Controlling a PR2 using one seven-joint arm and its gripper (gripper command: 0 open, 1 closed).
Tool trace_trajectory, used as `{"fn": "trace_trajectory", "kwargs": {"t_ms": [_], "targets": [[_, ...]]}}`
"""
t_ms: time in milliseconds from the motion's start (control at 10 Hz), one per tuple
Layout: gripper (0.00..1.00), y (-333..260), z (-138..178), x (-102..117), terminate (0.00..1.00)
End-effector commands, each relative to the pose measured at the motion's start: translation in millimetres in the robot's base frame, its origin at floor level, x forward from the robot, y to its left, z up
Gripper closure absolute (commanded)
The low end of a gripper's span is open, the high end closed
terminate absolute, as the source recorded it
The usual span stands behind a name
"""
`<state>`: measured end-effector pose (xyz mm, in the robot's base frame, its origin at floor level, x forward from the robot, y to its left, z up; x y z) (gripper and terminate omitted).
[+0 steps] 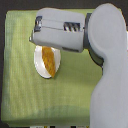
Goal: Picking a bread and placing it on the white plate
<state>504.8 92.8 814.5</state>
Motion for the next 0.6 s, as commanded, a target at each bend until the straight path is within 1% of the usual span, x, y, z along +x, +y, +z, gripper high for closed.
{"fn": "trace_trajectory", "kwargs": {"t_ms": [0, 200, 500], "targets": [[0.00, -46, 79, 27, 0.00], [0.00, -76, 89, 29, 0.00], [0.00, -121, 93, 25, 0.00]]}}
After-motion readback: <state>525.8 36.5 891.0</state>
